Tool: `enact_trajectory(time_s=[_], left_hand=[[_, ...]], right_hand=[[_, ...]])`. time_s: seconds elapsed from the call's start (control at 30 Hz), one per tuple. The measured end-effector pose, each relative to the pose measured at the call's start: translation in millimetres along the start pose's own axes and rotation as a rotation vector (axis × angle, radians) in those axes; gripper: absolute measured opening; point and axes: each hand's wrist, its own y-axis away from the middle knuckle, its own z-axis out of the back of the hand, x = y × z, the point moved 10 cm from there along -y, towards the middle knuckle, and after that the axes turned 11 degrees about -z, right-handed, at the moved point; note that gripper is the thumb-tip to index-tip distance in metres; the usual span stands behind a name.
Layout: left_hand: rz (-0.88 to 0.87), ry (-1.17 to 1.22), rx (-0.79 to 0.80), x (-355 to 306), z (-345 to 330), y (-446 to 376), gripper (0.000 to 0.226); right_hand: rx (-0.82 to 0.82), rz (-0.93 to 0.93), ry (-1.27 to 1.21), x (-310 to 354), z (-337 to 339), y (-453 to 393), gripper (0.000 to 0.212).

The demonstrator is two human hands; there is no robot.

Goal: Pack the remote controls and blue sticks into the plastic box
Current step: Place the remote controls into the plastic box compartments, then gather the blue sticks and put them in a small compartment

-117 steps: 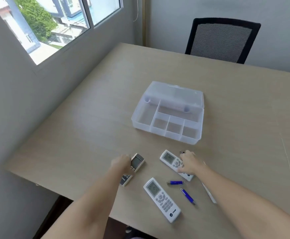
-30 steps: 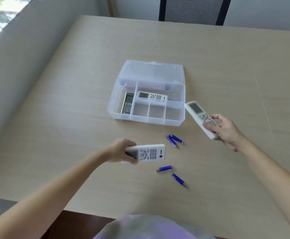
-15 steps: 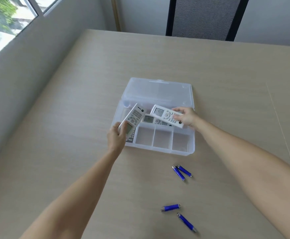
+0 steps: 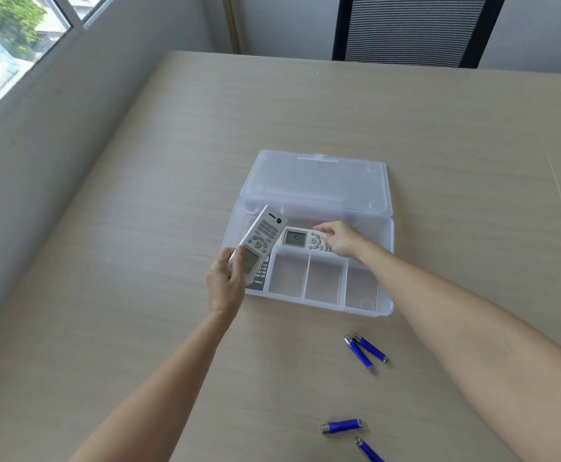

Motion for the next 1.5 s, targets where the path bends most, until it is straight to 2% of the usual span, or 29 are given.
enact_trajectory(time_s=[0.1, 0.17, 0.2, 0.27, 0.3, 0.33, 0.37, 0.43, 0.5, 0.63, 0.83, 0.9, 1.03, 1.13, 1.23, 1.3, 1.37, 1.5], left_hand=[[0.02, 0.062, 0.027, -4, -8, 2, 0.034], [0.049, 0.124, 0.067, -10, -19, 0, 0.025], [0.053, 0.135, 0.103, -14, -26, -5, 0.022], [0.021, 0.12, 0.217, -24, -42, -20, 0.02], [0.005, 0.095, 0.29, -28, -53, -29, 0.021], [-0.012, 0.06, 0.365, -31, -64, -38, 0.022], [-0.027, 0.024, 0.439, -35, -76, -46, 0.022], [-0.065, -0.081, 0.575, -42, -101, -60, 0.024], [-0.093, -0.186, 0.684, -40, -122, -70, 0.028], [-0.08, -0.319, 0.834, -38, -151, -75, 0.026], [-0.3, -0.866, 0.951, -48, -169, -80, 0.036], [-0.377, -0.966, 0.947, -48, -171, -78, 0.036], [-0.472, -0.995, 0.899, -52, -166, -76, 0.033], [-0.544, -0.996, 0.82, -65, -159, -68, 0.035], [-0.756, -0.826, 0.591, -113, -140, -32, 0.036], [-0.95, -0.638, 0.538, -140, -125, 20, 0.019], [-0.988, -0.487, 0.703, -134, -120, 82, 0.012], [-0.709, -0.517, 1.214, -69, -134, 201, 0.019]], right_hand=[[-0.005, 0.042, 0.02, -1, 14, 9, 0.043], [-0.106, 0.108, 0.03, 0, 31, 24, 0.045], [-0.232, 0.176, 0.04, 3, 44, 36, 0.047], [-0.597, 0.272, 0.033, -5, 75, 69, 0.051], [-0.739, 0.254, 0.004, -19, 86, 82, 0.051], [-0.781, 0.19, -0.042, -37, 91, 89, 0.05], [-0.737, 0.106, -0.098, -58, 90, 88, 0.048], [-0.537, -0.019, -0.165, -87, 73, 80, 0.044], [-0.432, -0.045, -0.175, -94, 62, 77, 0.044], [-0.43, -0.068, -0.217, -98, 57, 69, 0.052], [-0.533, -0.022, -0.25, -100, 52, 72, 0.053], [-0.551, -0.02, -0.246, -102, 52, 70, 0.053], [-0.554, -0.027, -0.262, -106, 51, 68, 0.054], [-0.47, -0.064, -0.25, -104, 50, 66, 0.055], [-0.393, -0.048, -0.434, -114, 52, 78, 0.052], [-0.51, -0.082, -0.574, -140, 53, 106, 0.042], [-0.593, -0.145, -0.472, -170, 36, 136, 0.026], [-0.415, -0.096, -0.072, -184, -20, 156, 0.017]])
